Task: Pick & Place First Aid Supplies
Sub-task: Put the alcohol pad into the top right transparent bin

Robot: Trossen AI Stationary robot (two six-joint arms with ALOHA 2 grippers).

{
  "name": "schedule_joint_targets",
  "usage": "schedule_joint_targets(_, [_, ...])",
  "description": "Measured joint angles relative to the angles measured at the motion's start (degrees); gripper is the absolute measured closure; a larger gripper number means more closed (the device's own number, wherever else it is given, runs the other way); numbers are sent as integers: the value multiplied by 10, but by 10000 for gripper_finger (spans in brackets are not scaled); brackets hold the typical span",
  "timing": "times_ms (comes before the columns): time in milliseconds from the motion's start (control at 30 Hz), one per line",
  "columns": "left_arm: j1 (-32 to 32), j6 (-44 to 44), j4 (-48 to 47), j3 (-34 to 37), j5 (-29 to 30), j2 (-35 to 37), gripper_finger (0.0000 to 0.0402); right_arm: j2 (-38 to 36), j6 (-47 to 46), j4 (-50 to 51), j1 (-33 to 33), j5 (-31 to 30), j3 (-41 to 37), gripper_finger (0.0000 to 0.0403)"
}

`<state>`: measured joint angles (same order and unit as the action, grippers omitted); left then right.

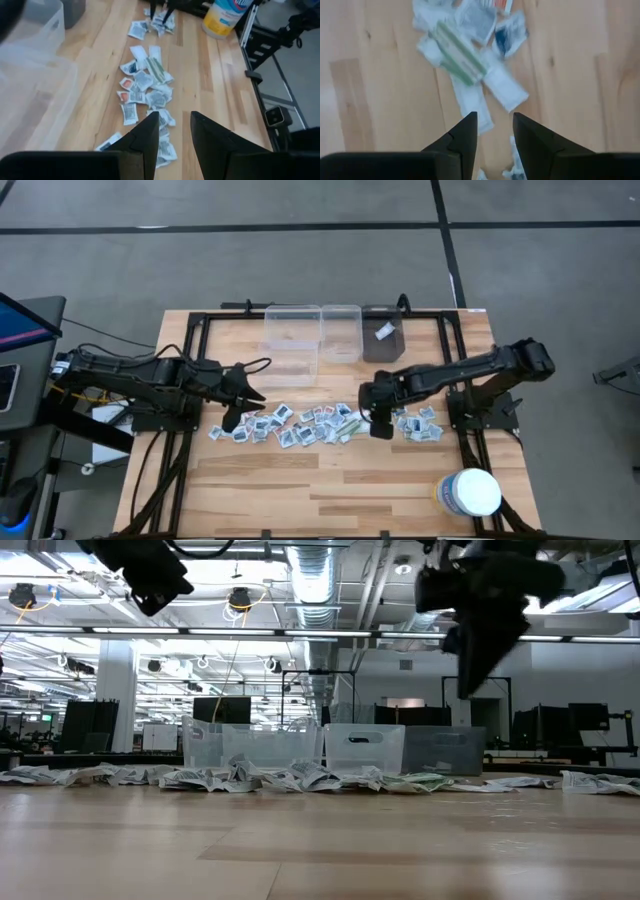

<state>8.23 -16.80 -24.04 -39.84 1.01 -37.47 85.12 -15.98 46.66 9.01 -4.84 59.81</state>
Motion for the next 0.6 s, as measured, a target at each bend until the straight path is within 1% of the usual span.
schedule_joint_targets(200, [-11,10,5,1,27,0,289,0,-6,-22,23,1,-41,283])
schedule_joint_targets(433, [-15,13,5,1,28,0,289,4,-4,-109,30,5,-86,283])
schedule_joint_targets(500, [-15,13,5,3,29,0,289,4,8,-121,30,5,-97,283])
schedule_joint_targets(600, [-14,12,6,7,46,-1,289,4,14,-131,30,5,-109,283])
